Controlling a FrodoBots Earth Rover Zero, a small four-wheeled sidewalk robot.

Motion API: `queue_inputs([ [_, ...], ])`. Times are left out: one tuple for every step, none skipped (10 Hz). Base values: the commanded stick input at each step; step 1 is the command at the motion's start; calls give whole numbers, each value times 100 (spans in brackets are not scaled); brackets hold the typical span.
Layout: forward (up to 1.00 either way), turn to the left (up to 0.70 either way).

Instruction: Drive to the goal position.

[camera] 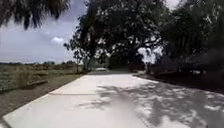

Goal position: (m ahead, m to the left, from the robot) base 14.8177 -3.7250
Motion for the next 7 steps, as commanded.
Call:
queue_inputs([
  [70, 0],
  [70, 0],
  [70, 0],
  [70, 0],
  [70, 0],
  [70, 0],
  [70, 0],
])
